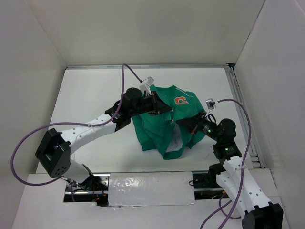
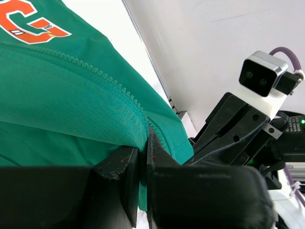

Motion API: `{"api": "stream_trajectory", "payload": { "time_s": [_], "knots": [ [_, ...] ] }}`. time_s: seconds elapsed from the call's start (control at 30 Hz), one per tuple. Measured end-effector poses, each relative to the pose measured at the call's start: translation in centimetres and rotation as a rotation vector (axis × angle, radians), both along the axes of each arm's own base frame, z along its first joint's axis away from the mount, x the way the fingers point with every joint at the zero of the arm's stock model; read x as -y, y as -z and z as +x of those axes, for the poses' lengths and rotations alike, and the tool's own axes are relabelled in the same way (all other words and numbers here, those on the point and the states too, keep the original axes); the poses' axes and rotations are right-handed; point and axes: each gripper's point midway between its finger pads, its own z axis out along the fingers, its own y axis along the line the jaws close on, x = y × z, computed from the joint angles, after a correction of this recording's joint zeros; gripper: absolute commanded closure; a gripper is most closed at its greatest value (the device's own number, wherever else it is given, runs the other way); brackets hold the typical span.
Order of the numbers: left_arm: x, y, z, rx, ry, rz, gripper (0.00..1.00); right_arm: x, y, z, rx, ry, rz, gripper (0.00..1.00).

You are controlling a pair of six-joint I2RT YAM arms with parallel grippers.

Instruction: Zip up the jacket

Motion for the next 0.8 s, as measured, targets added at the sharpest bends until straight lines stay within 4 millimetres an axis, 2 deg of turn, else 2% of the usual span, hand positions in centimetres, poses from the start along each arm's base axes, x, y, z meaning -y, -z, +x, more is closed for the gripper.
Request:
{"api": "stream_trajectory", "payload": {
  "time_s": [0.8],
  "knots": [
    [0.11,-0.09,-0.19,0.068,0.015,0.024,1.0,-0.31,0.64,0.38,-0.082,-0.018,-0.004,1.0]
  ]
}}
